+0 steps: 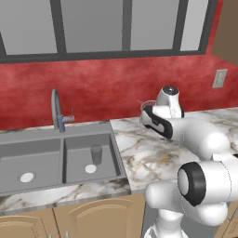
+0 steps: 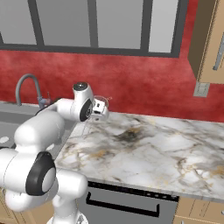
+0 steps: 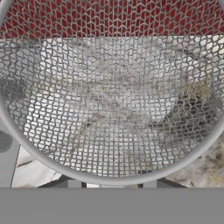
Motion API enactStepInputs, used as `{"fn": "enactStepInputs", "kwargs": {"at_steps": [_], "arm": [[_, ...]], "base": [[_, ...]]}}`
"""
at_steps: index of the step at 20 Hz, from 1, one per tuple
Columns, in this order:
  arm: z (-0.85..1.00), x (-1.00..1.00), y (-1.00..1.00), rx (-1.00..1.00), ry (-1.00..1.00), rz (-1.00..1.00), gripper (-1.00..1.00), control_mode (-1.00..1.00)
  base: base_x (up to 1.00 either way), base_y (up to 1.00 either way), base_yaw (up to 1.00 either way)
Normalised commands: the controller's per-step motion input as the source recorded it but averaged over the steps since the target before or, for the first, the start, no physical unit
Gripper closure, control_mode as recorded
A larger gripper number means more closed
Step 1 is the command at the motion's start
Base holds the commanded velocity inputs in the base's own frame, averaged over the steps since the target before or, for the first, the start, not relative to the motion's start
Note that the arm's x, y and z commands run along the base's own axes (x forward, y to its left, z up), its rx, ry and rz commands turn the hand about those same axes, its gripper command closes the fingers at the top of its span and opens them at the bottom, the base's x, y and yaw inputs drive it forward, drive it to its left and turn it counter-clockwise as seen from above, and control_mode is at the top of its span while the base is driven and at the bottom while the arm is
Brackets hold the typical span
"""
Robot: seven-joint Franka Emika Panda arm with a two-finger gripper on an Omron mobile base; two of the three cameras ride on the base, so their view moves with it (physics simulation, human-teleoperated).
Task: Place the strainer in the left basin and the glass cup in the right basin of the sink.
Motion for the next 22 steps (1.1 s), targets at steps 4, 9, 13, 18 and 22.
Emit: {"fn": "enactStepInputs", "kwargs": {"at_steps": [4,9,13,18,22], "arm": [[0.08,-0.04,0.11,0.0,0.0,0.0,1.0,-1.0],[0.0,-0.2,0.19,0.0,0.0,0.01,1.0,-1.0],[0.0,-0.02,0.14,0.0,0.0,0.0,1.0,-1.0],[0.0,0.0,0.29,0.0,0.0,0.0,1.0,-1.0],[0.0,0.0,0.18,0.0,0.0,0.0,1.0,1.0]], "base": [[0.0,0.0,0.0],[0.0,0.0,0.0],[0.0,0.0,0.0],[0.0,0.0,0.0],[0.0,0.19,0.0]]}}
